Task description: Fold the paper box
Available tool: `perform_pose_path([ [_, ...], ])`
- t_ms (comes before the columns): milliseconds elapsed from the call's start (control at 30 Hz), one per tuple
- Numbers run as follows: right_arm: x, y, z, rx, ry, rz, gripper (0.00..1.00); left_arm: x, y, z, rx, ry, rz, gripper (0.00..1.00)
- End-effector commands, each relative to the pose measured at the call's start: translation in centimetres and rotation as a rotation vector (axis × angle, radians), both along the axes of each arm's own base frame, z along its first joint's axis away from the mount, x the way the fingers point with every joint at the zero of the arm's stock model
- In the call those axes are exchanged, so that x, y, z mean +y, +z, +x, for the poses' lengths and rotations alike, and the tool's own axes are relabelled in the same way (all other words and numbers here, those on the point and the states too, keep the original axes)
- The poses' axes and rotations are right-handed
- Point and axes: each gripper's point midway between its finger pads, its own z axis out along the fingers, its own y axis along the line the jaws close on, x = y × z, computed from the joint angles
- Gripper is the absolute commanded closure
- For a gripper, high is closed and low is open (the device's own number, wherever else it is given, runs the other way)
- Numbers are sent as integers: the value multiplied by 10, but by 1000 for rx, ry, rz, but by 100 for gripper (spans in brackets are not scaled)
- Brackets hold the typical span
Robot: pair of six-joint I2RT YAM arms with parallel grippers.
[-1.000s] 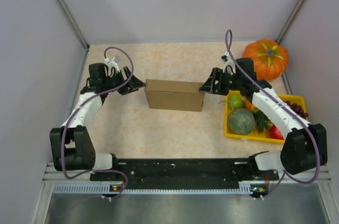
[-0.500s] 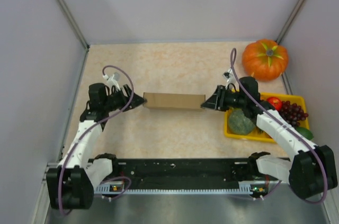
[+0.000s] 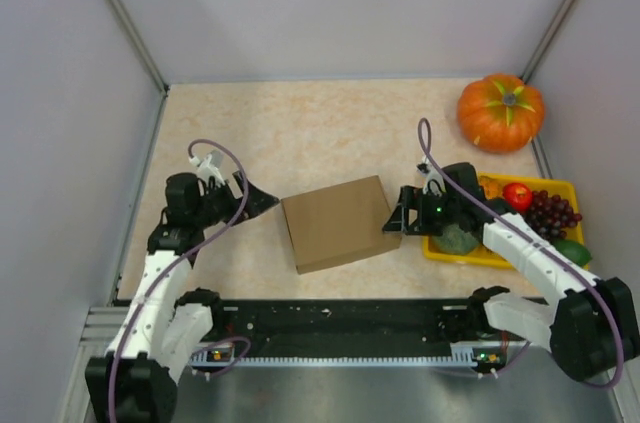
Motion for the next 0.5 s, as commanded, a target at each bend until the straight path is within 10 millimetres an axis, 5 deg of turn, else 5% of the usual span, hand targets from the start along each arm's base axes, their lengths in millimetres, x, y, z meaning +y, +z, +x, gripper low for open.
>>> perform_pose_path([
  [0,-2,2,38,-123,-2,-159,15,-27,-35,5,141,-78,-54,11],
  [133,7,-10,65,-122,-12,-186,23,-52,-72,12,220,-30,-2,13],
  [200,14,-17,73,-109,-6,-182,26,-60,-78,17,243,-25,-30,27],
  [467,57,-24,123,-120,25,-128,40,-88,-115,29,332,-34,-84,42],
])
